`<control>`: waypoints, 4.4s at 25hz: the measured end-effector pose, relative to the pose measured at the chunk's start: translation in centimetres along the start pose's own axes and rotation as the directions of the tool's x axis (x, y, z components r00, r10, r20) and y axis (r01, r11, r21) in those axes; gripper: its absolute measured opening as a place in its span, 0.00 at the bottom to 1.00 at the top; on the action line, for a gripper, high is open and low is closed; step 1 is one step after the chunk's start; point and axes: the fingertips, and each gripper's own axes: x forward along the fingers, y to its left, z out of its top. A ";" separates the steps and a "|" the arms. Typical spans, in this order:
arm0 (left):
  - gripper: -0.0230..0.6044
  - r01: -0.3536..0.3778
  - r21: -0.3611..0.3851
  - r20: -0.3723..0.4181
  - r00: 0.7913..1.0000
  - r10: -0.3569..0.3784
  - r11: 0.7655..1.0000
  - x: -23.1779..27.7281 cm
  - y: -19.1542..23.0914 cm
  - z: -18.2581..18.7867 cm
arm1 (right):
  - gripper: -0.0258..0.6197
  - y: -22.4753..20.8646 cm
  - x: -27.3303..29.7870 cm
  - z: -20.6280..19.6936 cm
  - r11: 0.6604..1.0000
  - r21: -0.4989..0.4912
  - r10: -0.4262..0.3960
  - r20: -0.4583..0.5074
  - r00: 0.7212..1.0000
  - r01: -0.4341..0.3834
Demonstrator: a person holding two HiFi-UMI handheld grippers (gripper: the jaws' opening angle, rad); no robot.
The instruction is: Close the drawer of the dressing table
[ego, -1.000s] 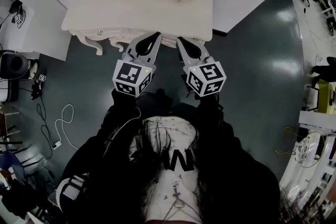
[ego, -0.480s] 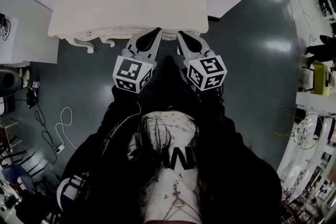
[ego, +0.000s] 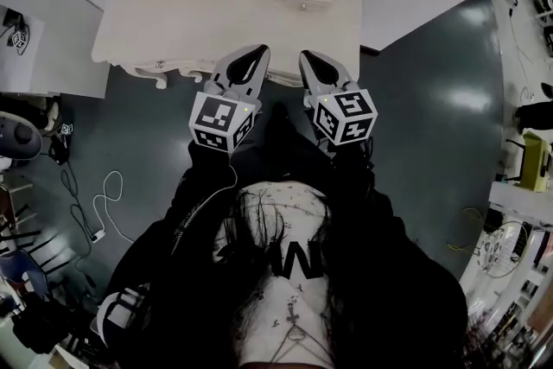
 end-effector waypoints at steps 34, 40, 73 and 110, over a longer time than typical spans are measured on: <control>0.04 -0.069 0.018 -0.119 0.990 0.071 0.997 13.8 6.7 -0.1 | 0.16 -17.1 16.1 -9.9 0.986 0.133 -0.053 -0.321 0.946 0.101; 0.04 -0.079 0.014 -0.130 0.988 0.080 0.997 14.1 7.4 -0.3 | 0.17 -18.1 17.6 -11.0 0.982 0.123 -0.091 -0.356 0.930 0.143; 0.04 -0.111 -0.013 -0.152 0.983 0.107 0.994 14.8 8.7 -1.3 | 0.17 -20.5 20.9 -11.6 0.974 0.168 -0.088 -0.346 0.934 0.153; 0.04 -0.162 -0.016 -0.153 0.976 0.158 0.987 13.1 9.2 -1.4 | 0.17 -23.4 23.7 -10.6 0.970 0.175 -0.106 -0.321 0.941 0.169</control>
